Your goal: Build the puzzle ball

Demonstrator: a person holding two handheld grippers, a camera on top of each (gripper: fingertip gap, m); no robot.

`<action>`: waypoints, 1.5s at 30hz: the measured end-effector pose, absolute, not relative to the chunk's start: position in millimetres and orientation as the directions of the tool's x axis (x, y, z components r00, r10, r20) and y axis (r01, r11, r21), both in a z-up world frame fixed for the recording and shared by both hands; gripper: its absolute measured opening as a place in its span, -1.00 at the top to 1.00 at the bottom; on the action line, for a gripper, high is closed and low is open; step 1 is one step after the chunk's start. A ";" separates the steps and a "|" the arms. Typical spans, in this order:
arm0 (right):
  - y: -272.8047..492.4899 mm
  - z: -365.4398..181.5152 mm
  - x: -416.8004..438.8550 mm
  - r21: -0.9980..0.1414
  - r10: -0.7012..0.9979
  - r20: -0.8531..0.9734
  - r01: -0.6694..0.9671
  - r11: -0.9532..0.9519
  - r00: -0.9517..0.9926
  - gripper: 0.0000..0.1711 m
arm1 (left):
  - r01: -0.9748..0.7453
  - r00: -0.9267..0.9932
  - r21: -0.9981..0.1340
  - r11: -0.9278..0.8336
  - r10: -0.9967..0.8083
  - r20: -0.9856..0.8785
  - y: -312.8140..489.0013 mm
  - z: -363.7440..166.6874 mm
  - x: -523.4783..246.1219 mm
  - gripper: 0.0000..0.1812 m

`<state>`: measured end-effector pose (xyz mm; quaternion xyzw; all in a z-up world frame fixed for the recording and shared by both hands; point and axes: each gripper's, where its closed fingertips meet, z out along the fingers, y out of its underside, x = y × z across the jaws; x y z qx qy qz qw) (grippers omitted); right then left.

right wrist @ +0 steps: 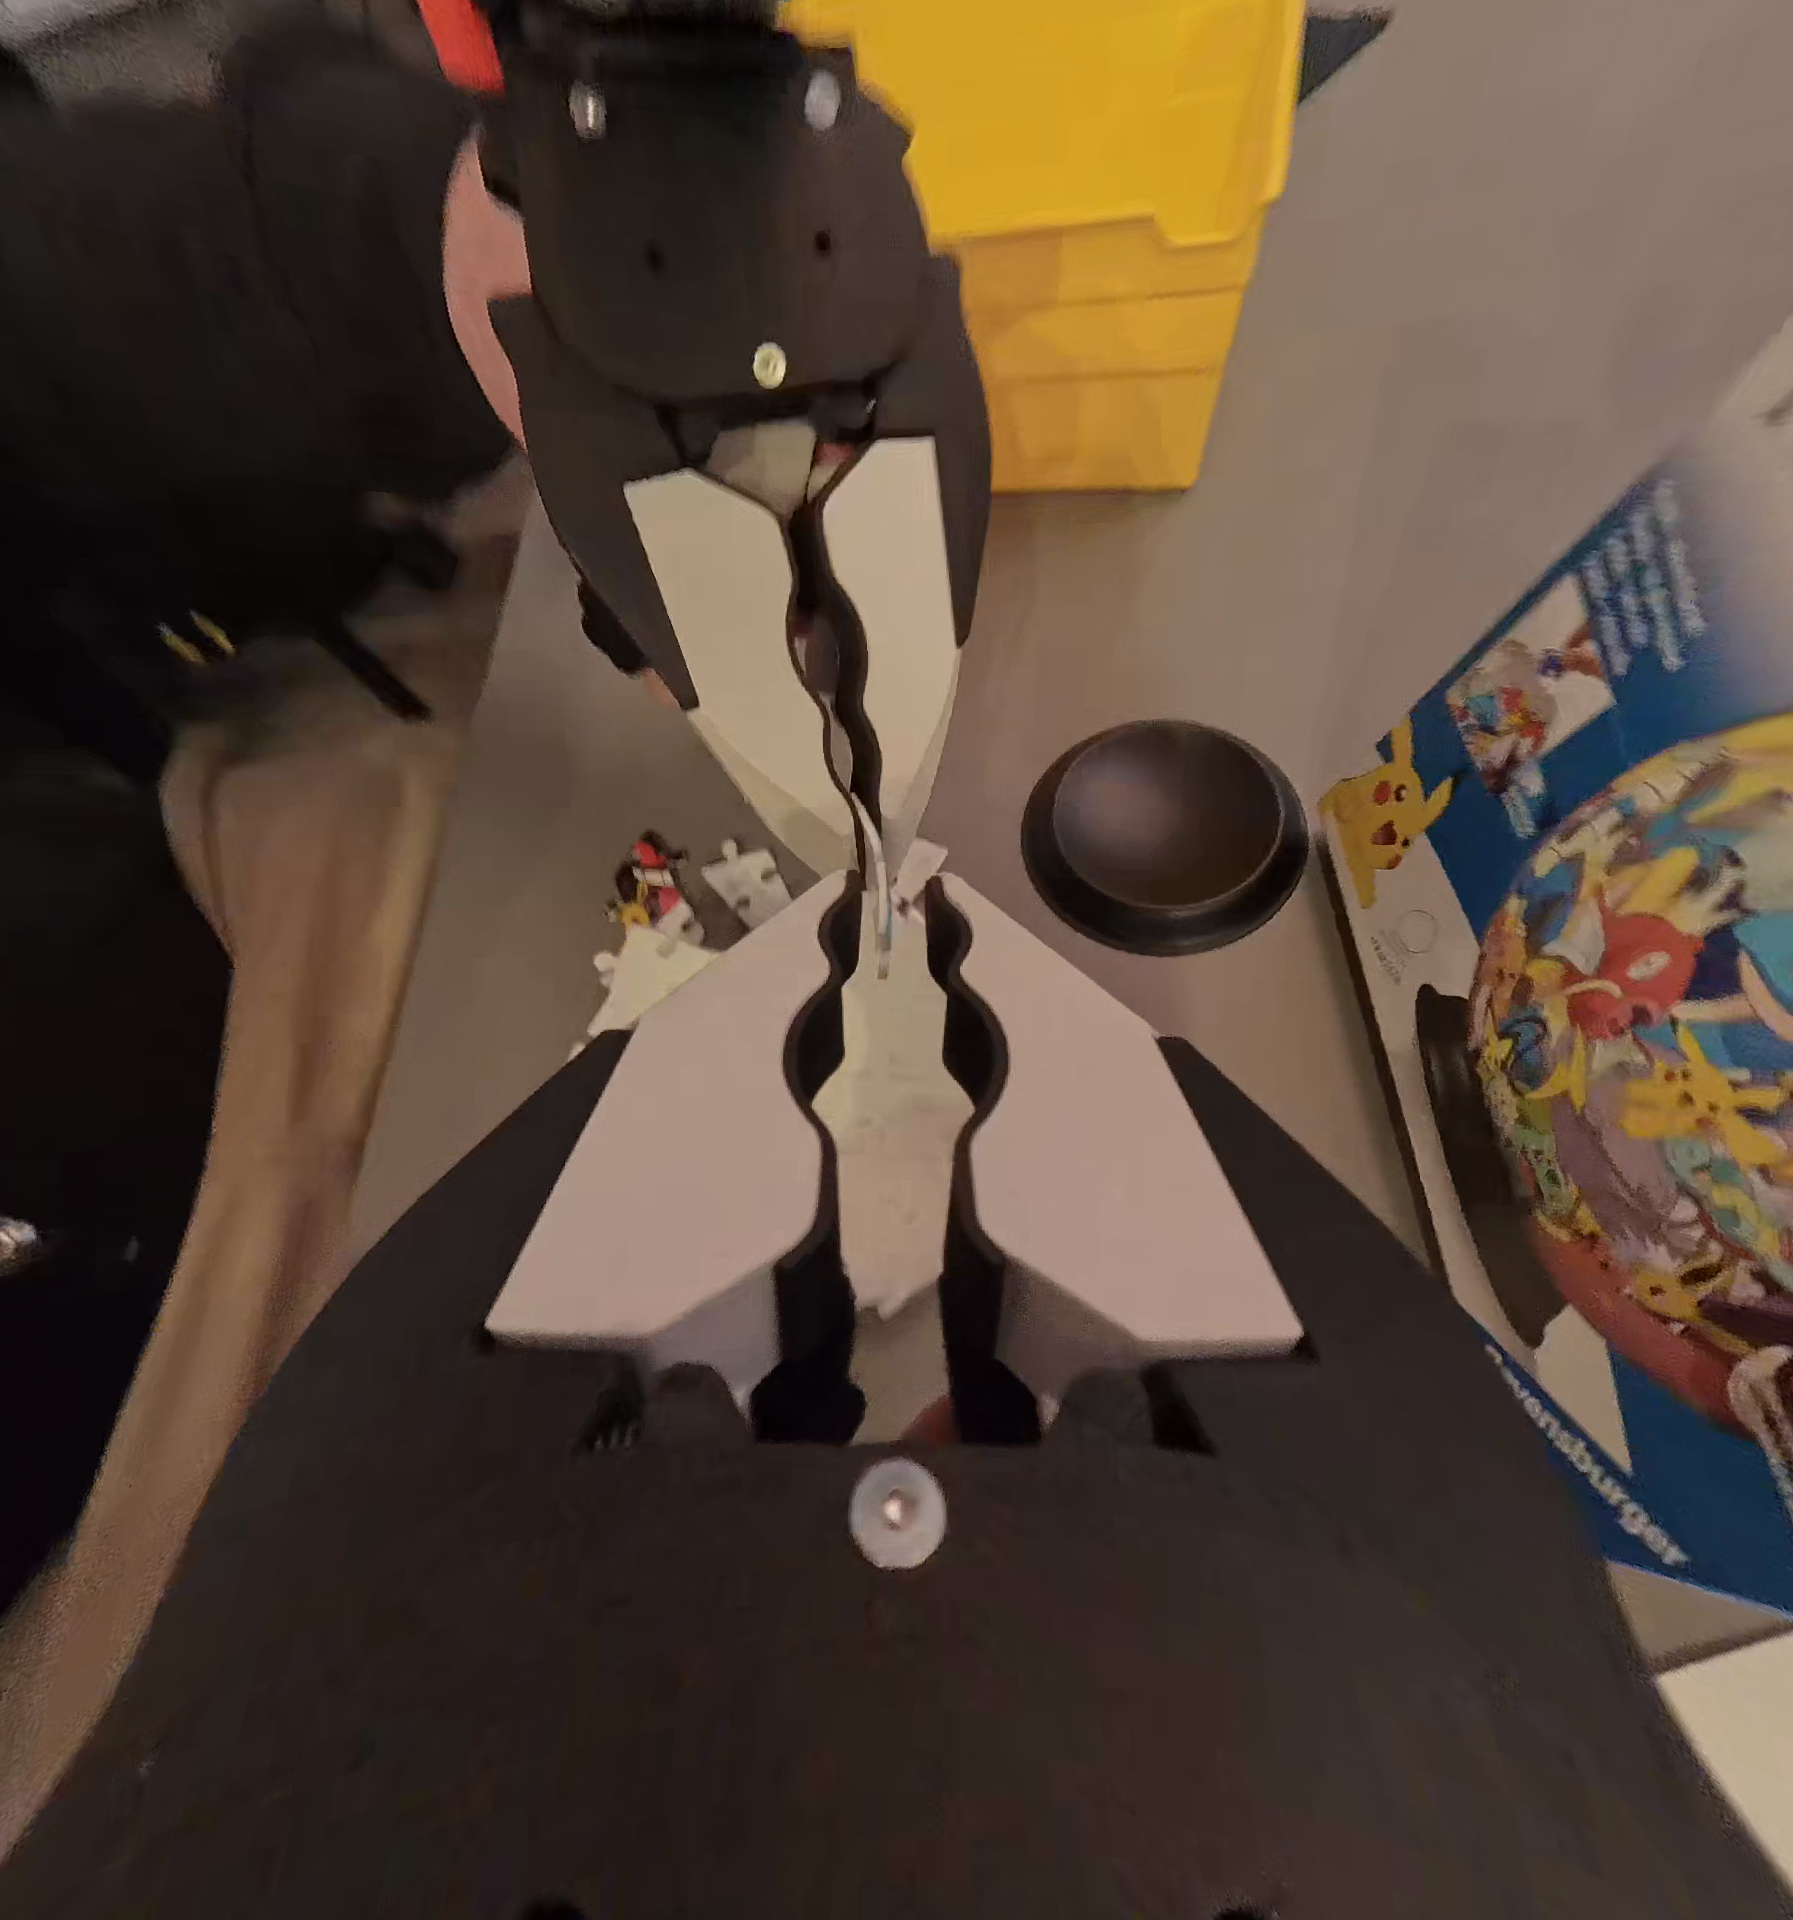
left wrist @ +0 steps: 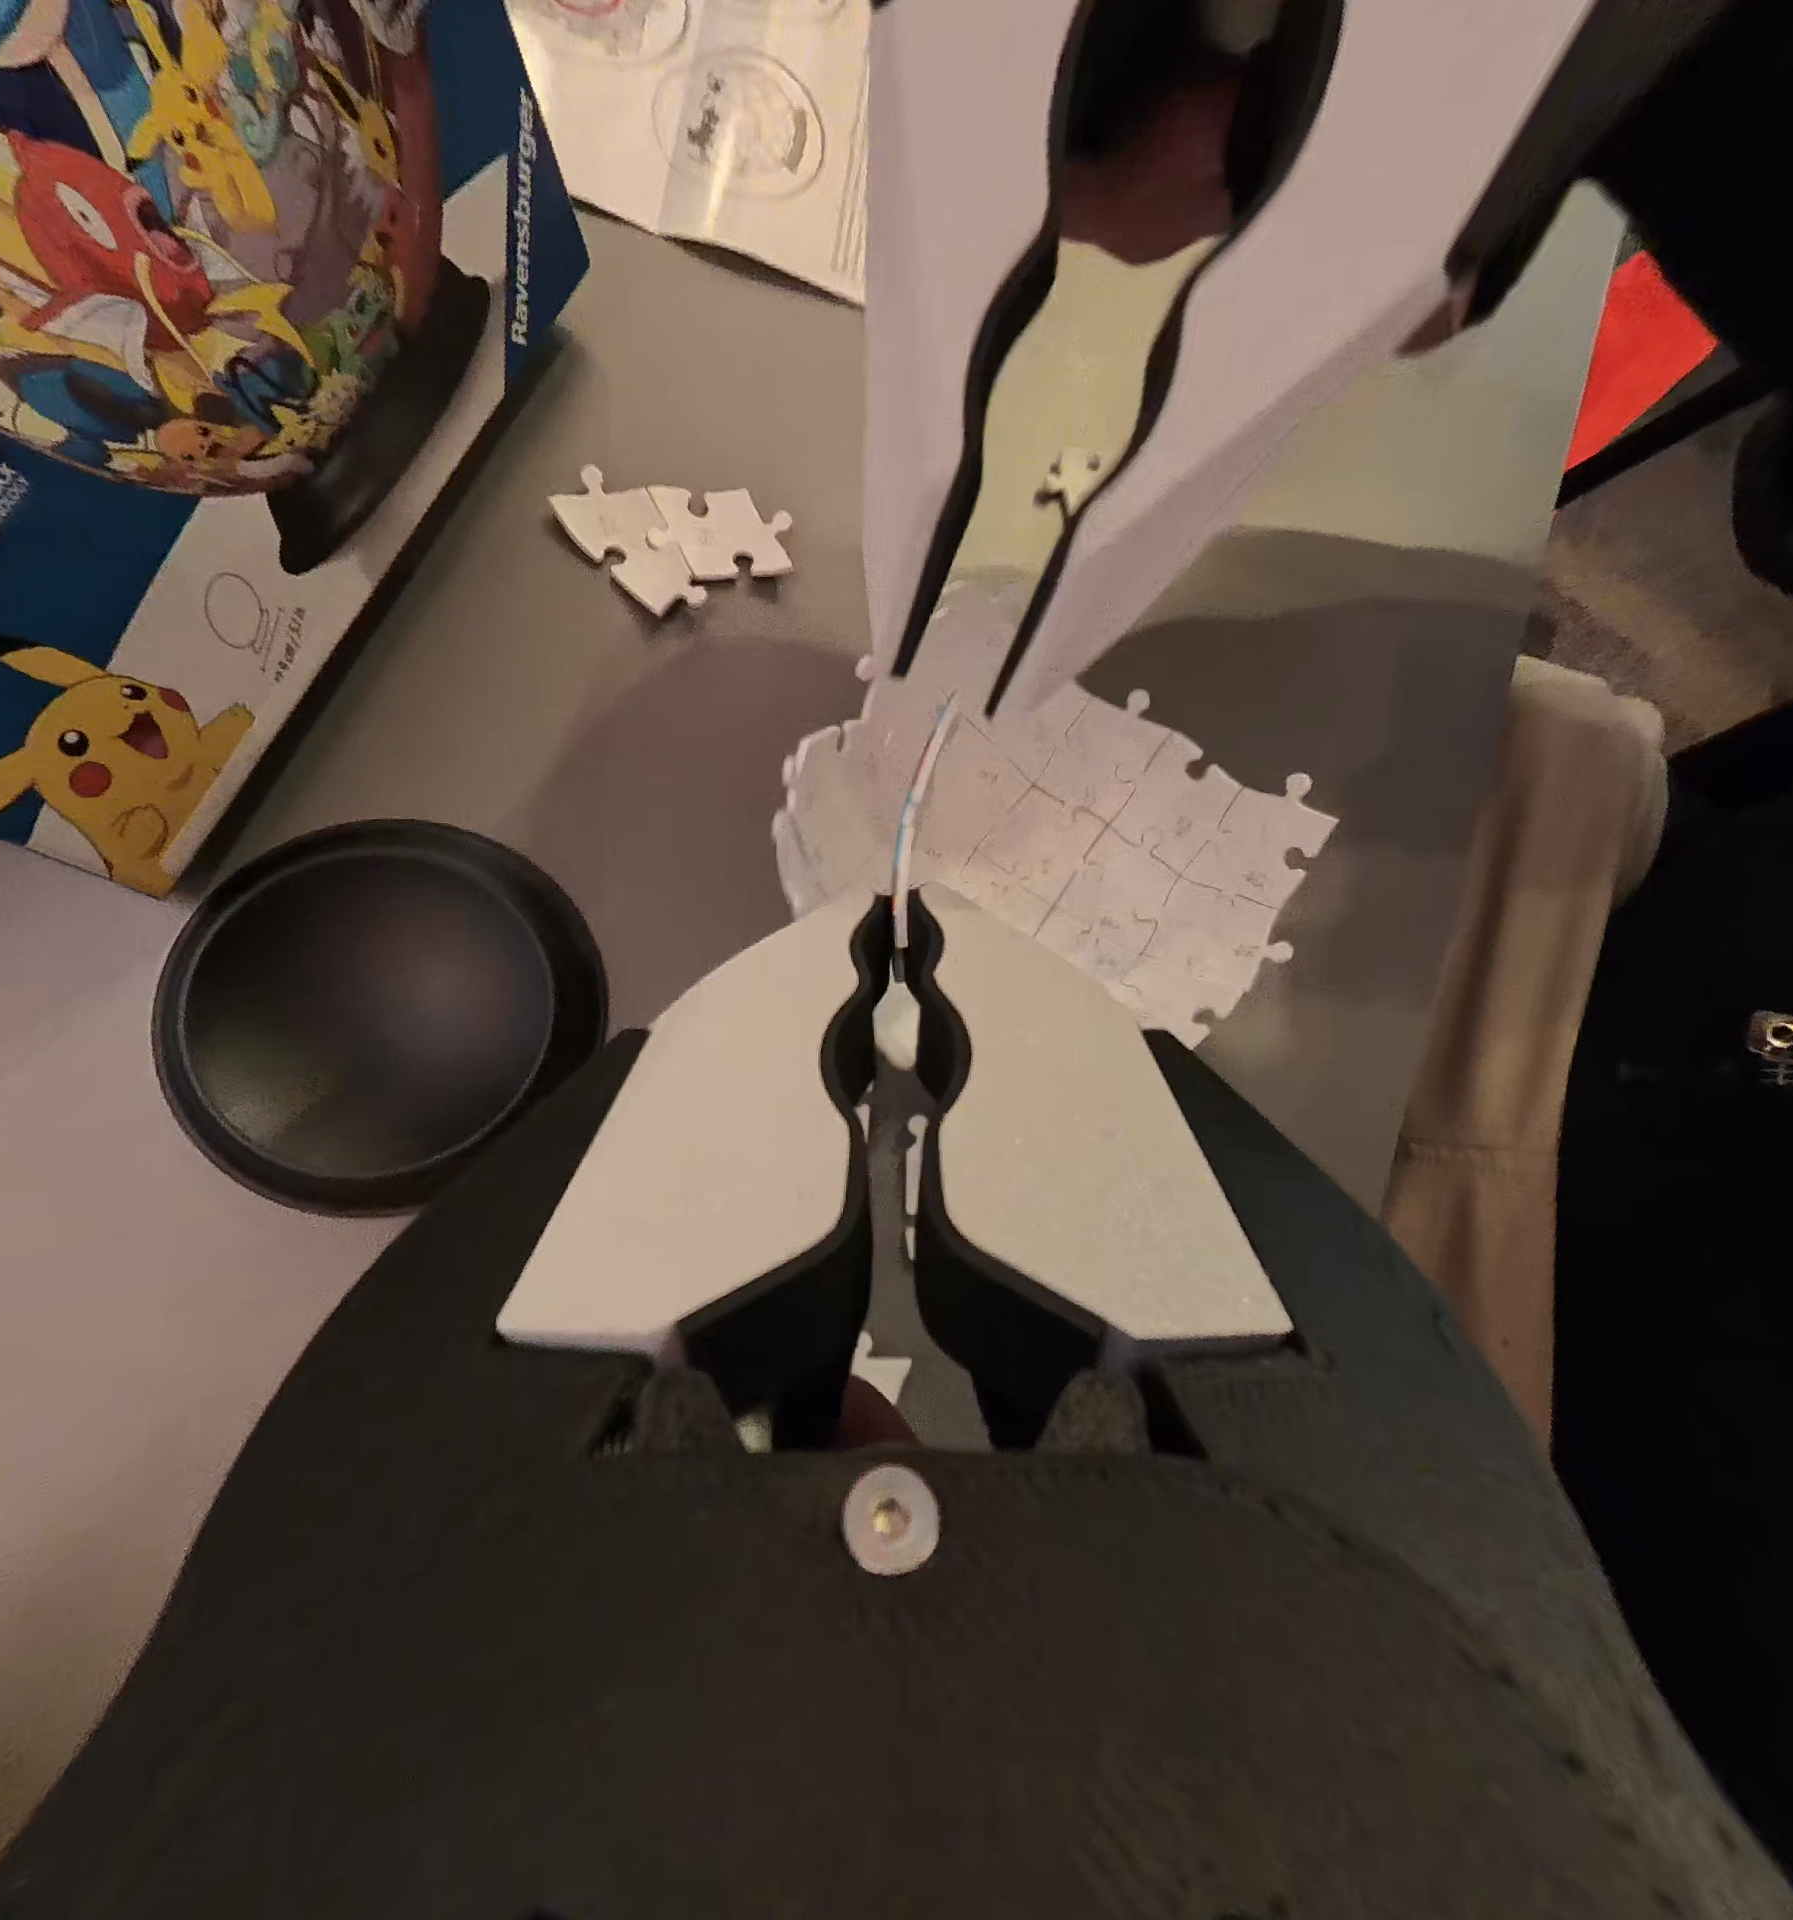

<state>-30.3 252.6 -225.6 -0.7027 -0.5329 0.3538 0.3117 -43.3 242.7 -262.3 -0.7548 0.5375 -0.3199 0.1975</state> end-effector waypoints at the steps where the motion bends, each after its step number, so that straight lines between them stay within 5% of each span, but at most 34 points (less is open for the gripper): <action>1: 250.7 -231.4 -32.5 -0.789 0.975 -0.140 0.575 -0.214 0.172 0.88 | -0.695 0.222 -0.634 -0.341 -0.939 0.261 241.8 -262.3 -43.4 0.98; 7: 246.0 -244.2 -41.2 -0.735 0.981 -0.117 0.651 -0.190 0.155 1.00 | -0.686 0.248 -0.646 -0.335 -0.942 0.225 241.5 -260.2 -44.2 0.97; 10: 245.5 -244.1 -32.7 -0.745 0.970 -0.171 0.621 -0.244 0.176 1.00 | -0.687 0.307 -0.629 -0.364 -0.930 0.202 242.3 -267.9 -56.6 0.75; 22: 202.4 -241.3 5.9 -0.707 0.954 -0.258 0.644 -0.292 0.150 1.00 | -0.729 0.150 -0.683 -0.036 -0.983 -0.108 208.2 -256.3 -51.7 0.72; 27: 178.7 -235.7 21.1 -0.690 0.961 -0.242 0.673 -0.266 0.132 1.00 | -0.791 0.046 -0.609 0.054 -0.988 -0.147 199.7 -264.9 -38.2 0.74; 36: 128.3 -274.7 57.3 -0.476 0.975 -0.198 0.859 -0.189 0.105 1.00 | -0.893 -0.168 -0.381 0.240 -0.963 -0.212 184.6 -293.7 -8.7 0.80; 45: 126.4 -291.9 66.1 -0.442 0.977 -0.187 0.880 -0.176 0.102 1.00 | -0.930 -0.244 -0.264 0.254 -0.967 -0.071 190.1 -312.0 2.7 0.83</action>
